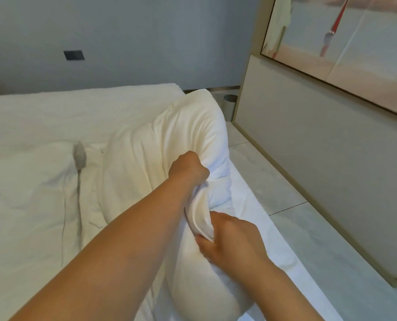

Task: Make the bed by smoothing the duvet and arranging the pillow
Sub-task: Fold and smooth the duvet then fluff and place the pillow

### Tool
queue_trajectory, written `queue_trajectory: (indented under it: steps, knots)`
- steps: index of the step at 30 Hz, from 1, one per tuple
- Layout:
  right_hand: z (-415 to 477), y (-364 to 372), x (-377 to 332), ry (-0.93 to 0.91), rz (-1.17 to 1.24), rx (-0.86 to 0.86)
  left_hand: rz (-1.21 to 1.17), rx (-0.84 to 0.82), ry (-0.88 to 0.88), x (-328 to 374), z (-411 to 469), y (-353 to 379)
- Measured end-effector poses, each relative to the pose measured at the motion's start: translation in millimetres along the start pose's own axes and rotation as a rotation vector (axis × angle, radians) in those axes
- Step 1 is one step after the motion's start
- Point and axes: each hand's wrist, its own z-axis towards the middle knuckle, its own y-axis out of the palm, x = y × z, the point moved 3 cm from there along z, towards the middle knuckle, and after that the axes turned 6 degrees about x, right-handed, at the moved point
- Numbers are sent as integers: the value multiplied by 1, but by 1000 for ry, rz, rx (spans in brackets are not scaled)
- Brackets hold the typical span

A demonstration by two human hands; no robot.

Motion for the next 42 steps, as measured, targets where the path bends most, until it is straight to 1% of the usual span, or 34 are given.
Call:
queue_trajectory:
  steps: [3,5,6,7,9,11,12,13,14,15,16,17,18,20,21,23,24,25,26,28,29,30,31,32,33,34,35,36,37,38,40,41,42]
  knots:
    - [-9,5,-58,-136,22,57,-233,84,-34,-53,-14,-53]
    - [-12,12,-110,-255,-4,160,-399,143,-50,-96,-32,-102]
    - [-14,17,-142,-333,-42,210,-471,176,-51,-119,-43,-130]
    - [-17,18,-177,-341,-81,201,-536,212,-48,-143,-56,-159]
    - [-28,30,-251,-387,-114,281,-651,277,-62,-197,-88,-219]
    - [-43,49,-327,-487,-87,248,-749,323,-98,-258,-121,-274]
    - [-54,59,-364,-575,-65,202,-780,343,-131,-292,-138,-295]
    - [-63,73,-399,-689,-45,103,-799,361,-193,-328,-153,-310]
    - [-70,88,-430,-783,32,-82,-809,375,-267,-366,-167,-320]
    - [-76,104,-452,-790,147,-262,-816,379,-338,-404,-180,-327]
    - [-76,118,-464,-774,197,-342,-833,362,-403,-439,-192,-329]
    - [-71,134,-471,-776,119,-339,-863,331,-467,-472,-202,-329]
    - [-62,151,-470,-750,54,-233,-892,301,-533,-501,-211,-328]
    - [-43,183,-457,-588,-91,-140,-923,242,-644,-540,-224,-326]
    - [-37,202,-450,-552,-123,-143,-912,215,-684,-551,-227,-325]
    - [-33,231,-442,-457,-119,-296,-863,96,-705,-555,-222,-325]
    - [-30,239,-441,-440,-147,-334,-834,35,-698,-552,-216,-325]
    - [-28,248,-439,-442,-184,-358,-803,18,-693,-551,-207,-325]
    - [-26,252,-439,-439,-199,-372,-776,47,-694,-552,-197,-324]
    - [-25,256,-434,-398,-205,-345,-777,174,-698,-544,-173,-322]
    - [-24,260,-429,-394,-238,-319,-786,233,-684,-538,-160,-323]
    - [-23,263,-425,-429,-297,-250,-782,281,-665,-531,-145,-323]
    - [-25,265,-425,-421,-293,-248,-764,312,-652,-523,-130,-322]
    - [-26,267,-426,-388,-292,-262,-701,323,-650,-517,-114,-320]
    - [-28,265,-424,-368,-296,-331,-595,320,-664,-514,-101,-316]
    - [-26,261,-425,-369,-233,-348,-468,315,-688,-511,-91,-312]
    - [-20,258,-424,-411,-158,-290,-364,315,-712,-513,-84,-307]
    - [-13,250,-421,-417,-165,-293,-310,336,-716,-515,-79,-302]
    - [-3,246,-411,-439,-173,-222,-298,365,-700,-519,-77,-298]
    - [9,241,-397,-402,-185,-117,-314,380,-671,-523,-75,-294]
    - [32,227,-360,-180,-189,80,-327,369,-622,-529,-74,-290]
    - [44,220,-343,-50,-191,110,-337,369,-616,-532,-73,-291]
    - [52,215,-329,117,-188,41,-361,389,-616,-534,-74,-294]
